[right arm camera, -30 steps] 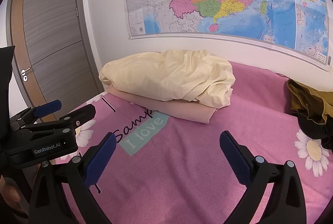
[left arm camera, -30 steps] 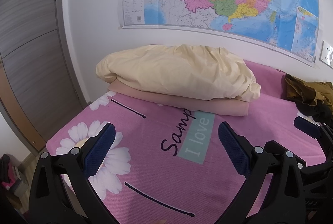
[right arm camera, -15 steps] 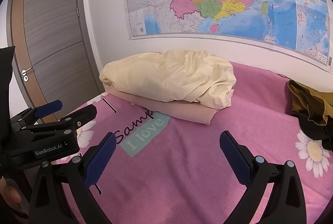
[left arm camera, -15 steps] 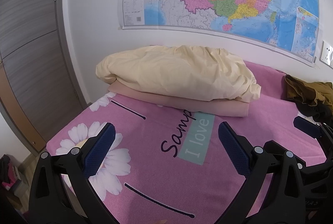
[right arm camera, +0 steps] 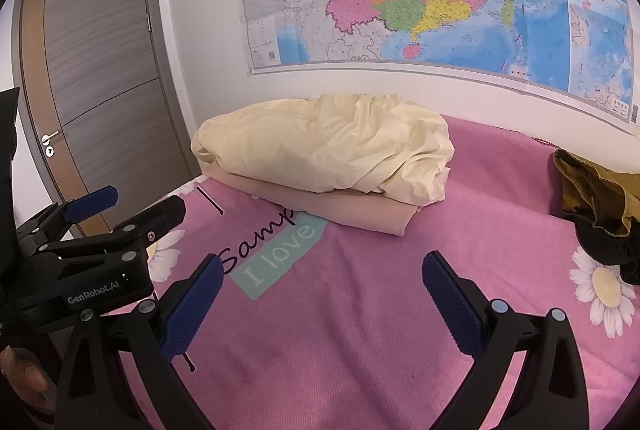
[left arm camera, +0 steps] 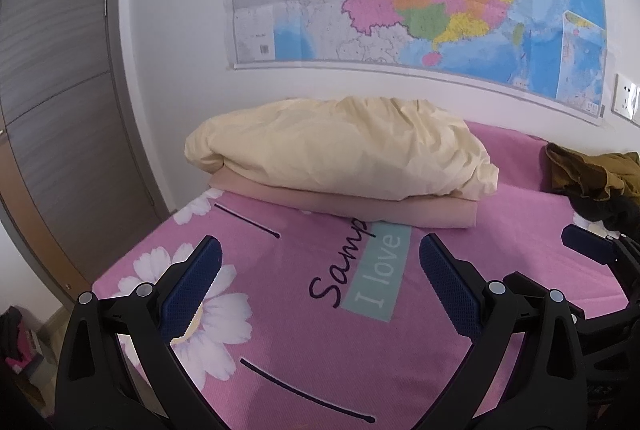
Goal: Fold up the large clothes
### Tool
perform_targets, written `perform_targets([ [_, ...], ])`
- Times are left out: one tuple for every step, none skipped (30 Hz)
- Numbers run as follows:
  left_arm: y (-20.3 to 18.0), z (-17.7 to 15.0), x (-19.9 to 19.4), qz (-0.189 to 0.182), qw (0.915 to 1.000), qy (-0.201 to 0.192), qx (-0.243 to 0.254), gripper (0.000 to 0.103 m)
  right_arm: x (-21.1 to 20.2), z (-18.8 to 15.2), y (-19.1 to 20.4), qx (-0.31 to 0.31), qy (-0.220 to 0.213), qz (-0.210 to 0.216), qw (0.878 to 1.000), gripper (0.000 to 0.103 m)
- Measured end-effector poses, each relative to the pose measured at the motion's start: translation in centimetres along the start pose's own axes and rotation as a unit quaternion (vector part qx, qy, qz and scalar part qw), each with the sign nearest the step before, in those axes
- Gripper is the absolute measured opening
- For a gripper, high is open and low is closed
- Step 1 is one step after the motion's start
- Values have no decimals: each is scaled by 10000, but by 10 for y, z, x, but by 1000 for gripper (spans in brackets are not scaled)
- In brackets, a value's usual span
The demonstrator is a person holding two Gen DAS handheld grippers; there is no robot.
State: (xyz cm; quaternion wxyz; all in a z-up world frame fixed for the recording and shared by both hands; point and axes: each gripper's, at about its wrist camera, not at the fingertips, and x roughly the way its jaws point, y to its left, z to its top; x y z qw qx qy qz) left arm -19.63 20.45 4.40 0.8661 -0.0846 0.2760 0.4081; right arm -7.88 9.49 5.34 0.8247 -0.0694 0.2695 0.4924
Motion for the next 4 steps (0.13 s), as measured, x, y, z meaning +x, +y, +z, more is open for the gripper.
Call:
perform_targets([
  [0,0,1,-70,10000,31,-32,98,-1,0,-1,12,-27,-13,10000,97],
  [-1,-1,1,-57,9999,78,-55,98,-1,-1,-1,23,-34,-18,10000,97],
  [-1,-2,2,-22,9999,131,-89,98,-2,-1,-2,31,-16,-33,10000,97],
  [-1,-3,3,-5,9998,161,-124,98,-2,-2,-3,42,-23,-65,10000,97],
])
